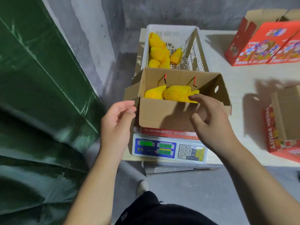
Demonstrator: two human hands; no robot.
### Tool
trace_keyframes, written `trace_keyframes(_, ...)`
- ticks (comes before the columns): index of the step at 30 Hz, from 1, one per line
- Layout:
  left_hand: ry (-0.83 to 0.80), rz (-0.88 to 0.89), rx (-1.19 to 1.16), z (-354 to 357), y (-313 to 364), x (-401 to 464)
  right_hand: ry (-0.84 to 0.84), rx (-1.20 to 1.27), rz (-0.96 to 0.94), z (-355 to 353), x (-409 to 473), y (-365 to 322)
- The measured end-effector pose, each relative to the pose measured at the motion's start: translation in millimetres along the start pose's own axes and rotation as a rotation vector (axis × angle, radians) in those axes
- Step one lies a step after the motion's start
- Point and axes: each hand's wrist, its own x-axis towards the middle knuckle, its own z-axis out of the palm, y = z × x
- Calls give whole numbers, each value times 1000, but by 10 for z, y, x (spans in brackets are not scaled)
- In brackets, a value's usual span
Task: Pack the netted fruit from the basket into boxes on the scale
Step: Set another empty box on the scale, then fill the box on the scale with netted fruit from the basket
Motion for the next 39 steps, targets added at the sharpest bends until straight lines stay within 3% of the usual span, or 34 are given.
trace_keyframes(3,-27,93,-7,48,82,334,42,-8,28,9,288,-56)
trace_keyframes(7,-154,199,188,223,210,949,-2,-63,64,8,758,-111)
trace_keyframes(16,-553,161,480,1136,119,2645,-131,-149,77,7,1994,283)
trace_keyframes(21,-726,60,705,1474,-394,3499,-415,-202,126,179,2929,680)
trace_keyframes(25,-875,261,1206,1673,-644,3930,-700,-339,168,446,3648,1056)
trace_keyframes(27,-883,361,1343,1796,-686,4045,-777,-400,171,626,3930,1255)
trace_keyframes(30,-794,451,1313,1834,-747,4117,-829,-442,185,958,4378,1536)
trace_keyframes(35,-744,542,1278,1815,-864,4171,-633,-480,119,1440,5124,2086)
trace_keyframes(39,-671,691,1181,1808,-985,4190,-630,-549,164,1752,5351,2497)
